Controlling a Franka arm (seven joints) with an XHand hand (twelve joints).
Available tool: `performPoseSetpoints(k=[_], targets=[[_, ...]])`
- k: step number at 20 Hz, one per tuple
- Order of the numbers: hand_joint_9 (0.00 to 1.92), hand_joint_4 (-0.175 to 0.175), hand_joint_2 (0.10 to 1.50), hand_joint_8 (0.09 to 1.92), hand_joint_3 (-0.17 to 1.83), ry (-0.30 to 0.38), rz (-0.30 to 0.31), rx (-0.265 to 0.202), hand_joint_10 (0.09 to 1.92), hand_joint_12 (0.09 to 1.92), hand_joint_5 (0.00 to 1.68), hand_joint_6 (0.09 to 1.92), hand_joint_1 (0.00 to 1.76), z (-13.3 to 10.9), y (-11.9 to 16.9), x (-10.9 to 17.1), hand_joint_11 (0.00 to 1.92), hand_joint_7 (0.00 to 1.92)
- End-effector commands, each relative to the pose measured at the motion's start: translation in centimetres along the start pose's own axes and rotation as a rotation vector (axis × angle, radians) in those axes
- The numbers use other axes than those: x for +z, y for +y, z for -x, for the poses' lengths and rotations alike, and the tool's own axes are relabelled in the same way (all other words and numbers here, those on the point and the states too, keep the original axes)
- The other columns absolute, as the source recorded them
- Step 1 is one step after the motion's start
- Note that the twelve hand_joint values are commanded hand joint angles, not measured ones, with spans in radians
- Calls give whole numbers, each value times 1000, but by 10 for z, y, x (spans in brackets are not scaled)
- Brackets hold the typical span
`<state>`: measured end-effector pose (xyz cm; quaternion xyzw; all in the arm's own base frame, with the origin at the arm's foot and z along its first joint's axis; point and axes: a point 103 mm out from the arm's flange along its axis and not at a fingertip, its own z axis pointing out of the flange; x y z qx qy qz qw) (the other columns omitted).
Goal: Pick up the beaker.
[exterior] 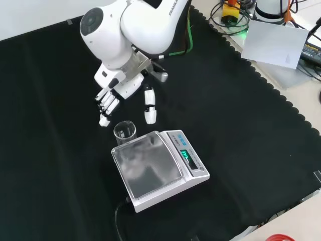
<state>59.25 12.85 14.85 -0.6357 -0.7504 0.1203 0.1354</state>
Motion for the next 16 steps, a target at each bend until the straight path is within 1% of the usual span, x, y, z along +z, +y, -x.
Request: performPoseSetpoints(k=[1,8,10,11,13,16], targets=[[203,39,705,717,111,-40,-48,9,855,1471,119,87,589,-1,14,16,0,137],[199,39,706,718,110,-44,-76,34,855,1470,119,87,597,9,17,31,0,138],[197,40,707,718,110,-47,-76,40,855,1468,119,87,602,11,18,33,0,137],[197,39,708,718,110,-51,-70,44,856,1468,119,87,606,10,19,34,0,137],[219,37,714,723,114,-67,-38,60,857,1471,136,87,642,7,20,35,0,161],[338,36,732,744,141,-86,4,86,835,1533,205,87,736,6,22,35,6,267]])
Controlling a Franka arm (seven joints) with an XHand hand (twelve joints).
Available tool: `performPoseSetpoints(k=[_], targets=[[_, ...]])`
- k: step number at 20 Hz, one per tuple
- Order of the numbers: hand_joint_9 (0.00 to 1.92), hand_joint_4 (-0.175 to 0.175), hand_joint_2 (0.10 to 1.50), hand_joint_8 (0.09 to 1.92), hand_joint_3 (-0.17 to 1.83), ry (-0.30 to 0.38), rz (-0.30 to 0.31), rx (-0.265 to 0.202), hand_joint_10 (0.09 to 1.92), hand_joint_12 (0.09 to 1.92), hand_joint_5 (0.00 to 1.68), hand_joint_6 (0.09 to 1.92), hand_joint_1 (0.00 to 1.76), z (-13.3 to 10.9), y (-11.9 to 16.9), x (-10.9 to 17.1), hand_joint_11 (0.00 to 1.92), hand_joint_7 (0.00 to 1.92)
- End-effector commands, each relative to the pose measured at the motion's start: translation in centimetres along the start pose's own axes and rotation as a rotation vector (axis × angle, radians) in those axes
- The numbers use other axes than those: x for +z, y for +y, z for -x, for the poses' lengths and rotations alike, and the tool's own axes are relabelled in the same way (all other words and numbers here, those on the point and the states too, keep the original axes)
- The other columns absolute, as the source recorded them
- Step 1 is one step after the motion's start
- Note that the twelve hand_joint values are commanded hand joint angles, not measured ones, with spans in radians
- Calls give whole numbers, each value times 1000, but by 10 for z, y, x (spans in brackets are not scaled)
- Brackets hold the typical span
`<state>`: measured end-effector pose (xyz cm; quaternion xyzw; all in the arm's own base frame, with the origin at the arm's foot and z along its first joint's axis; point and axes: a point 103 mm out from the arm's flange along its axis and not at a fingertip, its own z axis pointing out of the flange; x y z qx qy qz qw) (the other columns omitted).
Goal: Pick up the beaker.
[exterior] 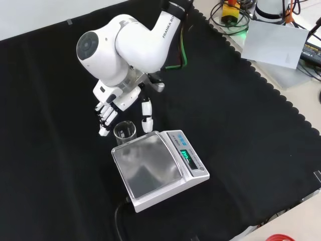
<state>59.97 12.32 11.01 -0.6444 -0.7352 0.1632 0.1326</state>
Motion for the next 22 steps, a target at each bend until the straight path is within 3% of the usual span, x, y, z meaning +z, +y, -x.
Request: performPoseSetpoints(k=[1,7,13,16,20,22], targets=[[388,38,732,753,159,-38,81,55,819,1541,230,87,770,-4,4,2,27,311],[687,45,669,827,342,-61,158,96,739,1438,402,87,871,-10,15,7,318,585],[902,33,614,1028,465,-89,185,67,763,1333,380,87,894,-17,21,13,576,802],[983,42,598,1132,504,-92,228,59,783,1298,477,97,921,-21,23,10,657,890],[1084,75,584,1175,545,-90,286,58,792,1251,626,670,966,-25,24,3,756,1021],[1126,93,582,1178,557,-85,311,57,810,1242,735,828,983,-26,24,0,793,1076]])
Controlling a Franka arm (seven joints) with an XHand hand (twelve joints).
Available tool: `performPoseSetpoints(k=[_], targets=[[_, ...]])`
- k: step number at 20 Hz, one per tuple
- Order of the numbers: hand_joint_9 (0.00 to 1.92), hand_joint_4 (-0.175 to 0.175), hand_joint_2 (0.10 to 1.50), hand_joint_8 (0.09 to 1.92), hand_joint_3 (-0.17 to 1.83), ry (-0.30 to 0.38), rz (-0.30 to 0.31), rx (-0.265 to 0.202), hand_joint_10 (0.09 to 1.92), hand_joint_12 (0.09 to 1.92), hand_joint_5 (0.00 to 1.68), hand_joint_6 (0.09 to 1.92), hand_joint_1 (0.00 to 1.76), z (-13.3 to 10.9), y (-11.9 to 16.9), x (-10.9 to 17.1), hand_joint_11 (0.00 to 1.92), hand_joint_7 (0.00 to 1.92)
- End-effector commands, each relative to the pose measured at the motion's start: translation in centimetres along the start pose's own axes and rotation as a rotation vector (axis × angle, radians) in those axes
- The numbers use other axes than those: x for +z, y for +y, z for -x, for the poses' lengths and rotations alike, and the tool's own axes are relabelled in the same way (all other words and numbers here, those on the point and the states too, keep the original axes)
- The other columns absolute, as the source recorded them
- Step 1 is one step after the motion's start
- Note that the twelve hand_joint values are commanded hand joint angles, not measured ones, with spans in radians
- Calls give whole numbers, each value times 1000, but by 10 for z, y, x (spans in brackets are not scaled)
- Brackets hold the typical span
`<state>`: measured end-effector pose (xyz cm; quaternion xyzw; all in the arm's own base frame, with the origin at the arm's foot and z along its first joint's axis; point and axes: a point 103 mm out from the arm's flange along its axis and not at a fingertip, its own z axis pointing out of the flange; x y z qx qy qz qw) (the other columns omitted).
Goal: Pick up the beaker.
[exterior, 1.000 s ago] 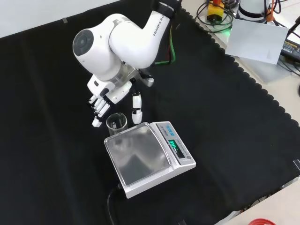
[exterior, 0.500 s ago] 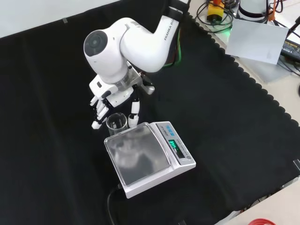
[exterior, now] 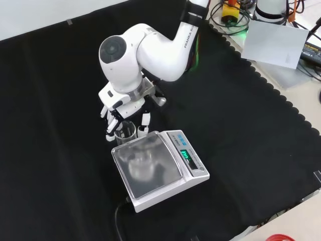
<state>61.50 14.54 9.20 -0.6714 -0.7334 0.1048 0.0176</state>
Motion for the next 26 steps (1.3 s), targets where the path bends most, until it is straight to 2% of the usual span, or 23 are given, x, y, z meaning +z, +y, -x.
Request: performPoseSetpoints(k=[1,6,8,10,16,26], targets=[[1146,101,581,1170,565,8,84,-2,818,1234,798,856,992,-5,2,-10,816,1106],[1202,115,579,1139,596,16,114,4,825,1211,947,854,1018,-5,2,-12,885,1196],[1219,155,739,1138,457,22,118,8,826,1210,1098,773,1063,-4,3,-14,901,1215],[1230,171,831,1136,335,24,122,9,821,1200,1171,704,1083,-3,3,-16,916,1227],[1250,175,866,1142,280,19,134,11,817,1179,1207,661,1093,-1,1,-25,951,1250],[1271,175,863,1122,280,2,196,30,810,1164,1214,650,1095,26,-17,-93,981,1282]])
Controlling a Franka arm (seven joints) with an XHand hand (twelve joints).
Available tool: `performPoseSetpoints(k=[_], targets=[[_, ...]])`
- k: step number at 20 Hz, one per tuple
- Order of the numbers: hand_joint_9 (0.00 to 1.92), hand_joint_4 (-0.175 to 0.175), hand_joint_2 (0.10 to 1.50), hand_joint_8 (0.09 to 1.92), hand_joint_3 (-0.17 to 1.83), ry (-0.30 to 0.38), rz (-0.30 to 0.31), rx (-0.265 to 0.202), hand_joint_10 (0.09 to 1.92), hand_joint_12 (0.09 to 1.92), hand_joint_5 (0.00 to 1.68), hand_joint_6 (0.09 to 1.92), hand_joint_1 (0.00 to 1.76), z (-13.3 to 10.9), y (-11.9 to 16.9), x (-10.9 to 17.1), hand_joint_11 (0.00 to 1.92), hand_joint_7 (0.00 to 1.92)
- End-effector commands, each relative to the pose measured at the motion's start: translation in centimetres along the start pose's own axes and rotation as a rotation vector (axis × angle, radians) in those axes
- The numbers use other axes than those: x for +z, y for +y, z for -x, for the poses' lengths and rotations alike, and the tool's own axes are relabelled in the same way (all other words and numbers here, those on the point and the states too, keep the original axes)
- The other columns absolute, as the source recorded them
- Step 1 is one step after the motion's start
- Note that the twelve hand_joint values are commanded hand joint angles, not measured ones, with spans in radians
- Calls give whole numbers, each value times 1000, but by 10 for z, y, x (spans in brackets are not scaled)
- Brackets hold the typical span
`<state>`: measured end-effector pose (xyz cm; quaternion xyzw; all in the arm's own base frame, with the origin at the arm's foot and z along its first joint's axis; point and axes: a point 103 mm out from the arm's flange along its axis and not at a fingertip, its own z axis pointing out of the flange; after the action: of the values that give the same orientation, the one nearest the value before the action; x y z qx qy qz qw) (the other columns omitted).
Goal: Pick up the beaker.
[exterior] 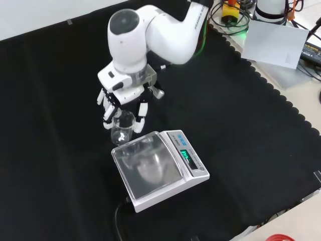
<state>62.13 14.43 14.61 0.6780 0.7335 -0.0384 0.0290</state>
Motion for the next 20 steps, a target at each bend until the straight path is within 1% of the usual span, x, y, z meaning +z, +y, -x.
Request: performPoseSetpoints(k=[1,4,7,9,11,12,17,20], targets=[[1273,175,863,1121,280,-23,43,9,810,1163,1214,650,1095,17,-7,-46,983,1283],[1277,175,862,1120,281,-27,65,1,810,1161,1215,648,1095,15,-6,-61,985,1287],[1280,175,861,1118,282,-8,81,-17,809,1160,1216,647,1096,6,-6,-76,987,1289],[1282,175,861,1118,283,19,102,-67,809,1159,1216,647,1096,-2,-6,-83,989,1290],[1283,175,860,1117,284,40,110,-100,809,1158,1217,646,1096,-11,-7,-91,990,1291],[1284,175,860,1117,284,36,111,-117,809,1158,1217,645,1096,-17,-8,-93,990,1291],[1286,175,859,1116,286,47,91,-199,808,1156,1217,645,1096,-48,-15,-92,992,1292],[1287,175,859,1115,287,62,73,-246,808,1155,1217,645,1095,-67,-19,-86,993,1293]])
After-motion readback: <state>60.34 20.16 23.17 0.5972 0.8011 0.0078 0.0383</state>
